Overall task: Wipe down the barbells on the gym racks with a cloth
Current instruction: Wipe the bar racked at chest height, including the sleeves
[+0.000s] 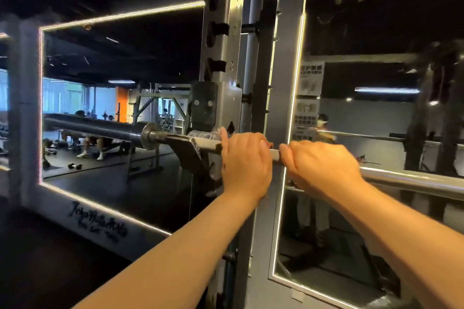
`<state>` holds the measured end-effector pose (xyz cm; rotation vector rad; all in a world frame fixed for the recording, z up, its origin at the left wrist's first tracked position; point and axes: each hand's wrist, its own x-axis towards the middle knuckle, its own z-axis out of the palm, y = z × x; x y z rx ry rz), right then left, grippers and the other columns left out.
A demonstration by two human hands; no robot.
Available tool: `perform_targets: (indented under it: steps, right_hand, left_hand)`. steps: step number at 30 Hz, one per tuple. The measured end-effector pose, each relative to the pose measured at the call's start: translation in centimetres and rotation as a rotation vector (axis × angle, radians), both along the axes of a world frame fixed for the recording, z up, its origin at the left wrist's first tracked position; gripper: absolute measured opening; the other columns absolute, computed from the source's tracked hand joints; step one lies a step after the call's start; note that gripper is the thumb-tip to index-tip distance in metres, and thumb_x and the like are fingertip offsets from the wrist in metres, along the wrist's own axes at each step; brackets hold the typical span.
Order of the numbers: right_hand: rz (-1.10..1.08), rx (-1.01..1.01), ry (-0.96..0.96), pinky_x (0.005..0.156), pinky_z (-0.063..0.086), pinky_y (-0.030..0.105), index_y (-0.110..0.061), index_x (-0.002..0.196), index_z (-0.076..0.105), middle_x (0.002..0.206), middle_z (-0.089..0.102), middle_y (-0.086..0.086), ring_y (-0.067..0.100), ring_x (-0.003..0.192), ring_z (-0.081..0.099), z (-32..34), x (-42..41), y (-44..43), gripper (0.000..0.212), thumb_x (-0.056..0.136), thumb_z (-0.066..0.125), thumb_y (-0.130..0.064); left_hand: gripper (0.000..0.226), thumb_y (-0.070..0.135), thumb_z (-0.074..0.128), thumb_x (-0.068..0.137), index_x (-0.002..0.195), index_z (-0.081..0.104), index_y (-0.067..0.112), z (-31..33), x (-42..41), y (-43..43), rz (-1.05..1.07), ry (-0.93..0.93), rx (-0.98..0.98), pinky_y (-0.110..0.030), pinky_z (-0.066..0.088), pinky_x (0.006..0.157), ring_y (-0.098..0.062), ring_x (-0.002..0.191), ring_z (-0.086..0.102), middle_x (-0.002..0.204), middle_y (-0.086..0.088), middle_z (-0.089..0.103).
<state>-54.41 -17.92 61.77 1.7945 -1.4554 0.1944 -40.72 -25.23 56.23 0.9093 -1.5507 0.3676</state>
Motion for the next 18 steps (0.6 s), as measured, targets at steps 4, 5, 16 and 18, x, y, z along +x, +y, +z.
perform_targets:
  steps: [4,5,16,18]
  right_hand:
    - [-0.013,-0.015,-0.022,0.064,0.058,0.036,-0.026,0.109,0.047,0.092,0.056,-0.005,0.018,0.077,0.062,-0.8,-0.1,-0.3,0.030,0.106,0.026,-0.047]
    - [-0.003,-0.033,-0.021,0.063,0.059,0.035,-0.027,0.108,0.047,0.089,0.056,-0.006,0.017,0.074,0.061,-0.9,-0.1,-0.5,0.030,0.106,0.026,-0.048]
    - [0.014,-0.072,-0.038,0.064,0.059,0.034,-0.026,0.105,0.047,0.085,0.054,-0.007,0.014,0.071,0.059,-0.6,-0.1,-1.2,0.037,0.107,0.017,-0.047]
    - [0.017,-0.078,-0.055,0.060,0.057,0.031,-0.028,0.103,0.049,0.084,0.053,-0.008,0.012,0.069,0.058,-0.8,-0.2,-1.4,0.042,0.105,0.013,-0.049]
  left_hand:
    - [0.032,0.027,0.033,0.107,0.121,0.061,0.019,-2.4,1.3,-0.9,-0.097,-0.078,-0.091,-0.047,0.004,0.127,-0.017,0.123,0.052,0.118,0.003,0.060]
    - [0.035,0.028,0.032,0.107,0.125,0.059,0.018,-2.7,2.2,-1.5,-0.082,-0.102,-0.098,-0.046,0.004,0.127,-0.019,0.128,0.051,0.123,0.002,0.060]
    - [0.031,0.028,0.027,0.107,0.108,0.057,0.019,-1.9,1.4,-1.9,-0.035,0.248,-0.022,-0.044,0.008,0.127,-0.024,0.129,0.047,0.115,0.001,0.057]
    - [0.031,0.027,0.027,0.107,0.111,0.057,0.019,-2.3,1.3,-1.6,-0.059,0.165,-0.047,-0.045,0.009,0.127,-0.023,0.129,0.047,0.116,0.001,0.056]
